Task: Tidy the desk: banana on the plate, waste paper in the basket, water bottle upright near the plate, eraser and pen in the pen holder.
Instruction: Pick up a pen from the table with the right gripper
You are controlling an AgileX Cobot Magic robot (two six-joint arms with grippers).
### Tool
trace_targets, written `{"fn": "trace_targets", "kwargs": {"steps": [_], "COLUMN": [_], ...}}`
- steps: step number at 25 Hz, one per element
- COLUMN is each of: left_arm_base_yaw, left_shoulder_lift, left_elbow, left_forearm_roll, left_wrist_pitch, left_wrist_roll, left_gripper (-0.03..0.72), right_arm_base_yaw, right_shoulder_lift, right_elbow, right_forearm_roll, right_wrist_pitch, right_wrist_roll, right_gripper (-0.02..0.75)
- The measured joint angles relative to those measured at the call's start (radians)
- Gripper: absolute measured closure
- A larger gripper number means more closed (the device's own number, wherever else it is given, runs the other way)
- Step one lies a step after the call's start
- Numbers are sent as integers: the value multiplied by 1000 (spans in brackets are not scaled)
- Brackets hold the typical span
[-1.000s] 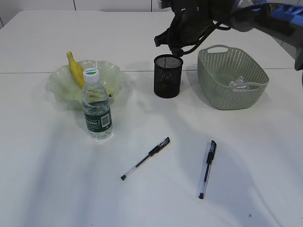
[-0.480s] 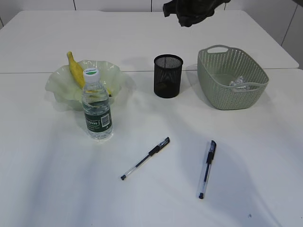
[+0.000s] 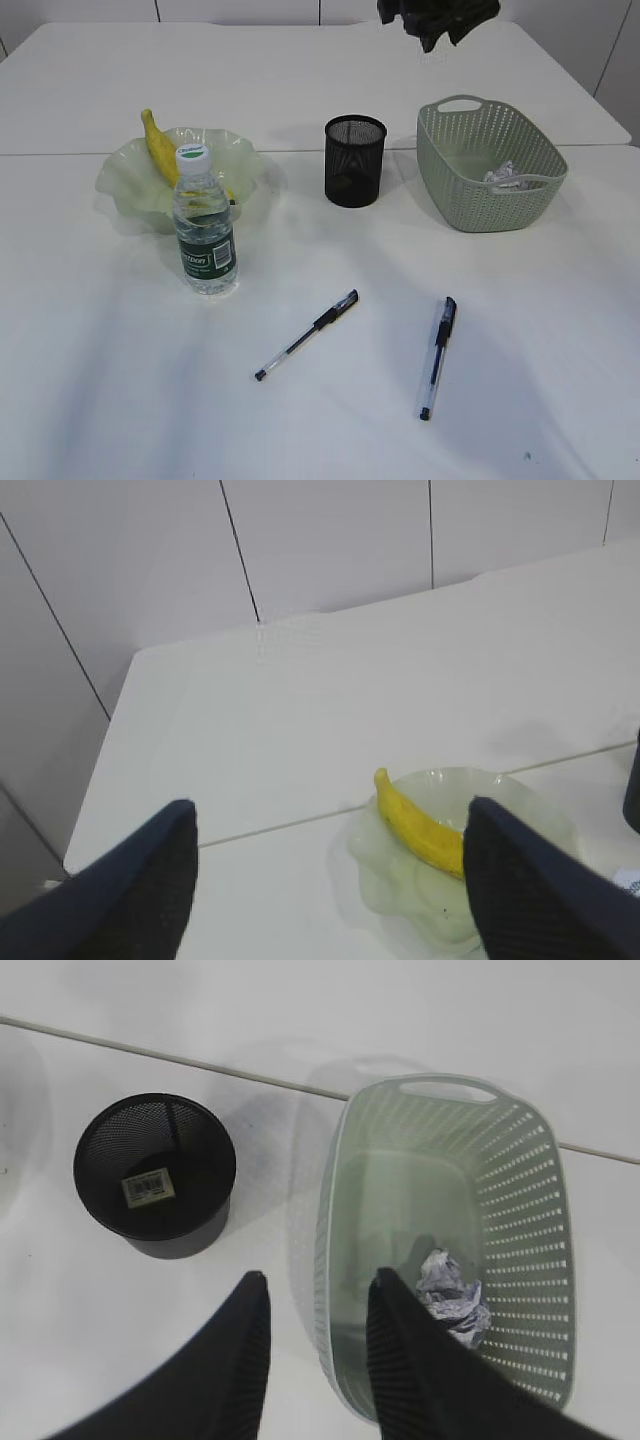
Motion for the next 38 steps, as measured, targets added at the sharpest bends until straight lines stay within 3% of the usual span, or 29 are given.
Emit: {"fn": "trace_targets", "kwargs": {"steps": [31,38], "left_arm_base_yaw": [0,0], "left_shoulder_lift": [-84,-84], "left_elbow": [0,0], "left_forearm_roll": [22,32], "left_wrist_pitch": [24,24], "left_wrist_roll": [0,0], "left_gripper": [137,143], "right_arm_base_yaw": [0,0], "right_shoulder_lift": [-254,-334], "right_elbow": [-3,140], "right_forearm_roll": [46,45], "right_wrist_pitch": [18,18], "right_wrist_roll": [55,46], "right_gripper": [491,491]}}
